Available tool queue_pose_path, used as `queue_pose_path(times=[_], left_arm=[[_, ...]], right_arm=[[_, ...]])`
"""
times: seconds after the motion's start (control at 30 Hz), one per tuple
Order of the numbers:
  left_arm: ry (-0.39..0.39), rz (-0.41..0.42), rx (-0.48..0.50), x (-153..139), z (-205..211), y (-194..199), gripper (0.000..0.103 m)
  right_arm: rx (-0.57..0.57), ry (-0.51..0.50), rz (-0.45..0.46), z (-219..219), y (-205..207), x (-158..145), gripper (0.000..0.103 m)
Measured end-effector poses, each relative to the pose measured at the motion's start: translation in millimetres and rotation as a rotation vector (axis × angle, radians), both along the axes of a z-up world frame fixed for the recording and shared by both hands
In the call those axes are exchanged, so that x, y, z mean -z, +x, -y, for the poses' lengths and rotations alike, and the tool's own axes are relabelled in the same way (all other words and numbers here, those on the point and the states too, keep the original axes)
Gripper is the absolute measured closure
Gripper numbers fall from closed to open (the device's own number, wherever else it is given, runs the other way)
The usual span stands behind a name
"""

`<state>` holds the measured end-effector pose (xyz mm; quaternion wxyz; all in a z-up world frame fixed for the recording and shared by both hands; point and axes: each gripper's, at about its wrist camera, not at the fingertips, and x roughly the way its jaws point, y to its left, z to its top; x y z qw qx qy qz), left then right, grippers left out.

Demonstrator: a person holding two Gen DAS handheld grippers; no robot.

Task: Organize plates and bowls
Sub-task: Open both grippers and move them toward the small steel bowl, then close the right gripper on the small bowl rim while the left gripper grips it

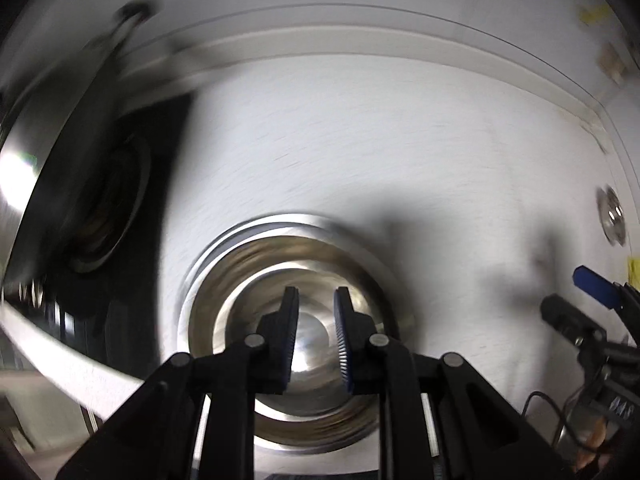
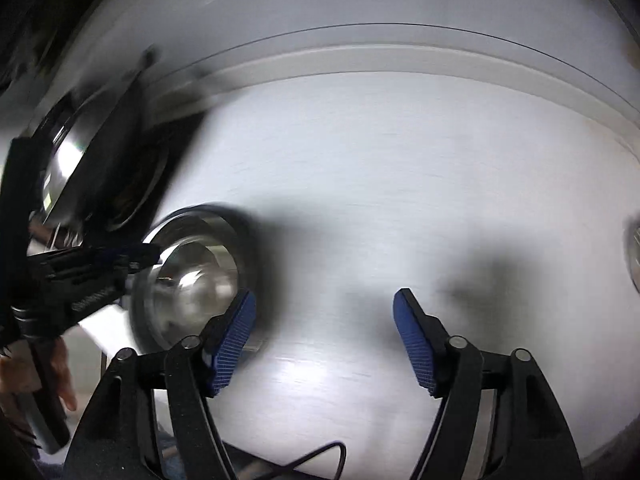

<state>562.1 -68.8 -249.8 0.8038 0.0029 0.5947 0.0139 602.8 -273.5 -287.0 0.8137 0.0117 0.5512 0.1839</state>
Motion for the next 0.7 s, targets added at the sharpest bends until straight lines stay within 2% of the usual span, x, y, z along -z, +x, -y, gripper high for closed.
queue_pose_path(times=[0.17, 0.23, 0.4, 0.57, 0.6, 0.7], left_arm=[[-0.011, 0.001, 0.178, -7.4, 82.4, 26.2, 0.085], [-0.018, -0.007, 0.245, -9.1, 116.4, 34.5, 0.071], [-0.016, 0.002, 0.444, -18.9, 225.6, 51.5, 0.063], [-0.024, 0.021, 0.581, -22.0, 342.2, 73.6, 0.062], [-0.027, 0.024, 0.597, -20.3, 354.2, 89.6, 0.062], [-0.07, 0.022, 0.652, -15.4, 416.4, 104.3, 0.062]], right_arm=[[0.241, -0.016, -0.013, 104.4, -0.2, 5.1, 0.025], [0.343, -0.018, -0.021, 149.1, -5.8, 9.0, 0.023], [0.551, -0.042, -0.02, 244.7, -24.5, 13.8, 0.018], [0.723, -0.088, -0.009, 334.6, -32.5, 14.4, 0.018], [0.759, -0.087, -0.005, 354.4, -30.9, 14.8, 0.018], [0.806, -0.075, 0.008, 385.2, -19.7, 14.7, 0.018]])
